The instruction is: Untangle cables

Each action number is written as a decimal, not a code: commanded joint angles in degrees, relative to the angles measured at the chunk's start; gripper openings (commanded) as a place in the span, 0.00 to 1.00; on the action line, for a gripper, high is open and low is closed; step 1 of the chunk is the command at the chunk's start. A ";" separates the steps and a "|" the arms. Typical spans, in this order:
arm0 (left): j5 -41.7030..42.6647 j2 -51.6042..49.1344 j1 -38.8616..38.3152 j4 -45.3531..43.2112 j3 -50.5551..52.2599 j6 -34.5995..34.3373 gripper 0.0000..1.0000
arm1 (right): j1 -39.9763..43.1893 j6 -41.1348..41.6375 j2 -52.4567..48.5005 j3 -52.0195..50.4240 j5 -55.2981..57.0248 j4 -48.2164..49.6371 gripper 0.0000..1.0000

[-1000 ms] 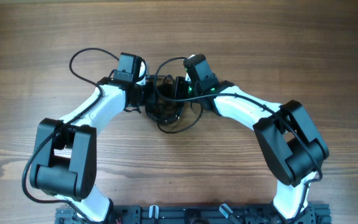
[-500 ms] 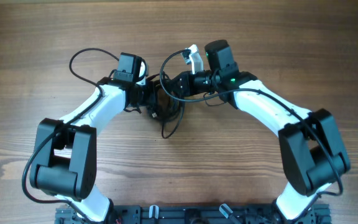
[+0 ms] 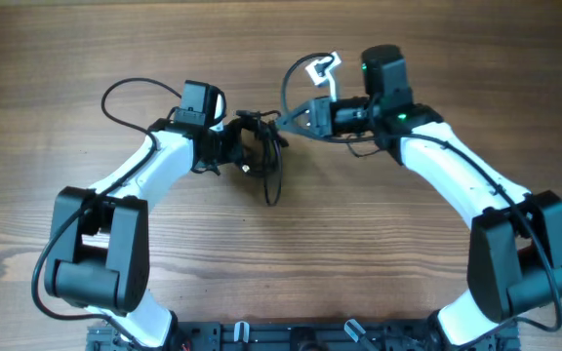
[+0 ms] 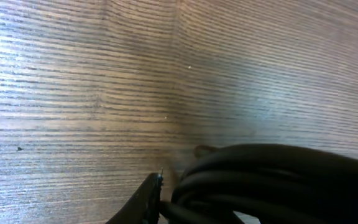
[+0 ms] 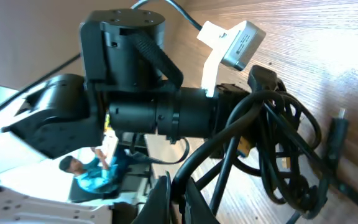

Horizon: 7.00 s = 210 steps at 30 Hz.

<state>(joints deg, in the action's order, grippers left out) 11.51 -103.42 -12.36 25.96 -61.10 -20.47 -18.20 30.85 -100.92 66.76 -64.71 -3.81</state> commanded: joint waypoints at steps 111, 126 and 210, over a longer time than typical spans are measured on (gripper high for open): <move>-12.26 -0.87 6.99 4.15 0.76 -1.51 0.04 | 35.56 3.76 27.93 0.61 86.60 -48.02 0.04; -2.69 -0.87 27.82 8.15 1.16 -11.91 0.30 | 40.46 -1.01 17.57 0.61 83.34 -45.72 0.04; 19.15 -0.85 12.90 -5.66 5.01 2.05 0.04 | -20.22 58.36 3.06 0.61 58.27 -25.31 1.00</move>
<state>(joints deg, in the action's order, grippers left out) 28.86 -104.03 1.69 20.51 -56.29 -19.18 -36.12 81.87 -93.95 66.94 -9.13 -31.24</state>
